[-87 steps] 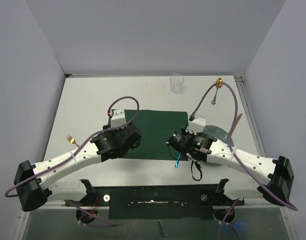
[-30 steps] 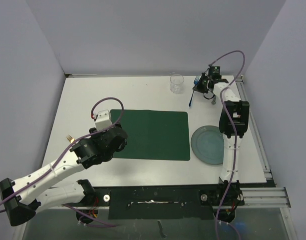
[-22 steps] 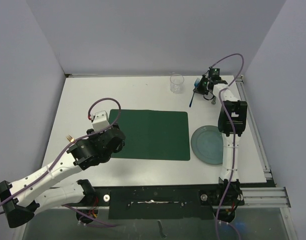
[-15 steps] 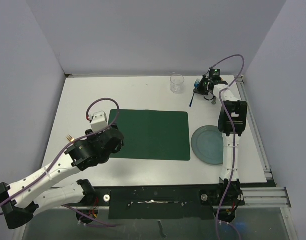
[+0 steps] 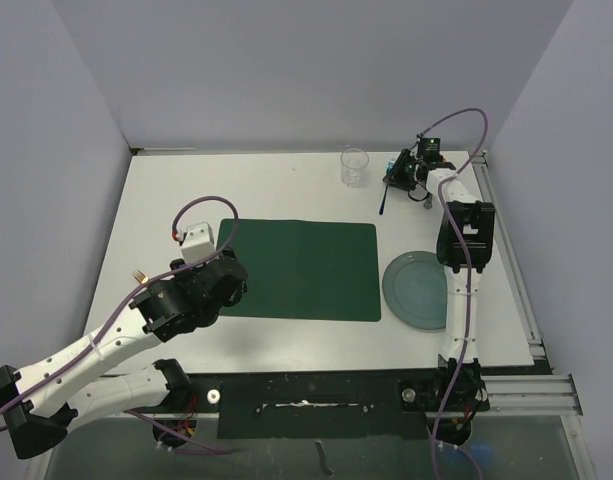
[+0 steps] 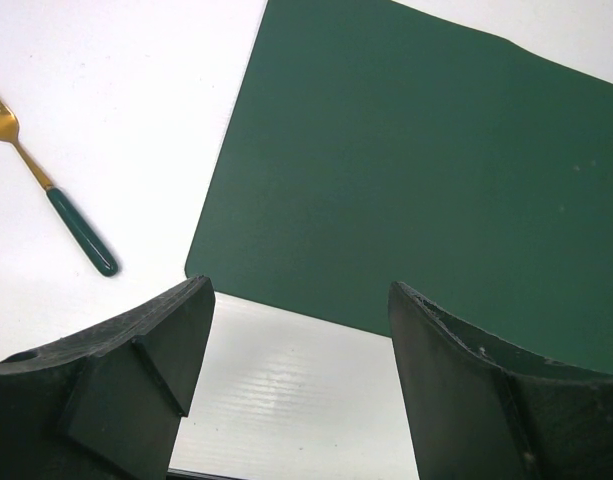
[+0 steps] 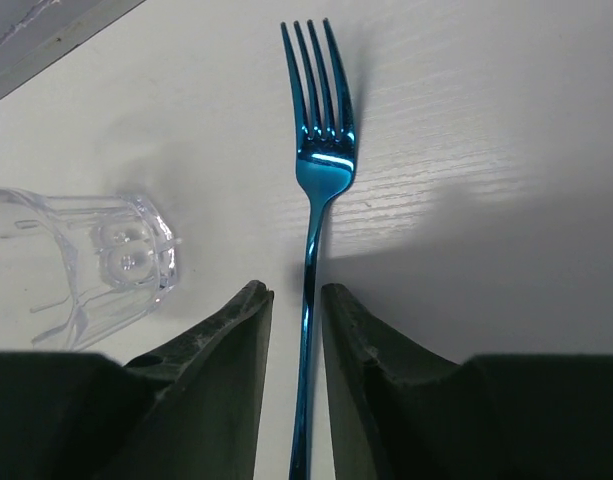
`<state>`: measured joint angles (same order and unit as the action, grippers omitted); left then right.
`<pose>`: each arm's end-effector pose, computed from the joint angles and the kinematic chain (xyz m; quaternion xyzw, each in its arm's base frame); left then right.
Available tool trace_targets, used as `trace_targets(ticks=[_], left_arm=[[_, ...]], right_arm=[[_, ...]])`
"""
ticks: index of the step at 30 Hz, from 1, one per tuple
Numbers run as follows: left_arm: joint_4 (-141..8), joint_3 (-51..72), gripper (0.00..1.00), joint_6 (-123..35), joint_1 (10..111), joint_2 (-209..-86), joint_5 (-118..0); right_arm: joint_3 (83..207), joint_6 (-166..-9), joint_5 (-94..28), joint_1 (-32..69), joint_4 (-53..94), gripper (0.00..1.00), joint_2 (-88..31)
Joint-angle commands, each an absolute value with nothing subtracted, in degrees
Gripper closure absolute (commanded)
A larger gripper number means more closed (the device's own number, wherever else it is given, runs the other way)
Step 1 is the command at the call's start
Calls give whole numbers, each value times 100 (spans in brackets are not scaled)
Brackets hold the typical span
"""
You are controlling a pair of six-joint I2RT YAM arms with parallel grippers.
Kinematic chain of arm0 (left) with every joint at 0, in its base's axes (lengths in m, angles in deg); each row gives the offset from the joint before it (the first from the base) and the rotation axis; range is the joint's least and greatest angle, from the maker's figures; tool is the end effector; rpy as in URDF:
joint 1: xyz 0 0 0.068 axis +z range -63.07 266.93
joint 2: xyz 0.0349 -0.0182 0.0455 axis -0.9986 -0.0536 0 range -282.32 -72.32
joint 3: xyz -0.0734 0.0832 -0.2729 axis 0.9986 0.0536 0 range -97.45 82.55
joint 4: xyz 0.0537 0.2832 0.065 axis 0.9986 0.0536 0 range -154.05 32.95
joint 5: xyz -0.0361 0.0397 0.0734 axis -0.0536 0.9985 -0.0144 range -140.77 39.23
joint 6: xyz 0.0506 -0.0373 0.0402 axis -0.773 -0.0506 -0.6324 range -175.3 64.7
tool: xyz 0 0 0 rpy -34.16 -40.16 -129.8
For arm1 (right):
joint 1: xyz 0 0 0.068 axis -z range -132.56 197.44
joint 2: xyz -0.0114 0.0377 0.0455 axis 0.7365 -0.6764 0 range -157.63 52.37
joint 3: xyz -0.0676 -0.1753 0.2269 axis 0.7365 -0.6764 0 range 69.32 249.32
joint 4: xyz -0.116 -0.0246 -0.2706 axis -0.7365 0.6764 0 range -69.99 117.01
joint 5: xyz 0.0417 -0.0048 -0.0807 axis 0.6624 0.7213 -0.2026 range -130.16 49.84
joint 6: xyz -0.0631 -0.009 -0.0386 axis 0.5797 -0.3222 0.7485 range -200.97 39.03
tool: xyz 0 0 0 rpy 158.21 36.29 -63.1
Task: Set the dinner table for one person
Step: Place the fork at the center of the board.
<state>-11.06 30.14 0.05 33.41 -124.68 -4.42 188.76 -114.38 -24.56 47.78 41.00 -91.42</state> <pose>0.1534 -0.1313 0.3070 -0.1390 0.8695 -0.0206 0.4735 0.6264 0.0131 0.1259 0.2168 0.8920 0.2274 0.3251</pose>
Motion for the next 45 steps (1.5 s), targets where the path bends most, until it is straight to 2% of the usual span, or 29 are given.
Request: trace_targets(ticks=[1,8,16,21,24,26,27,28,30,32,33,36,45], left_arm=[[-1208,3006,30,93,3358,-12376,-415],[-1289,3062,30,105,3358,-12265,-503],[-2161,3319,28,-346,3452,-12952,-950],[-3755,3492,26,-1024,4034,-13577,-2824],[-4383,3477,26,-1106,4391,-13671,-3575],[-4301,3305,26,-1137,4429,-13749,-3476],[-4183,3218,28,-1162,4430,-13791,-3394],[-4099,3169,36,-1202,4438,-13823,-3367],[-4019,3184,56,-1244,4447,-13843,-3372],[-3972,3278,83,-1225,4456,-13835,-3414],[-3949,3345,90,-1186,4456,-13829,-3428],[-3964,3637,100,-1044,4456,-13782,-3472],[-4008,4241,100,-827,4433,-14068,-3361]], right_arm=[[18677,-11182,-2363,4794,4084,69,-8568],[18444,-11164,-2214,4776,4108,68,-7931],[16747,-11008,-2290,4513,3945,70,-6083],[15639,-10572,-3121,3668,4322,73,-4714],[14807,-10377,-4123,2787,4322,78,-3922],[14251,-10513,-4675,2255,4290,93,-3457],[13930,-10667,-4814,2019,4218,99,-3222],[13545,-10796,-4931,1797,4120,100,-3025],[13037,-11116,-5168,1403,4060,100,-2695],[12687,-11421,-5545,981,4117,100,-2499],[12587,-11589,-5795,758,4214,100,-2462],[12510,-12002,-6385,-4,4632,100,-2566],[13222,-13019,-7341,-1329,6095,100,-4123]])
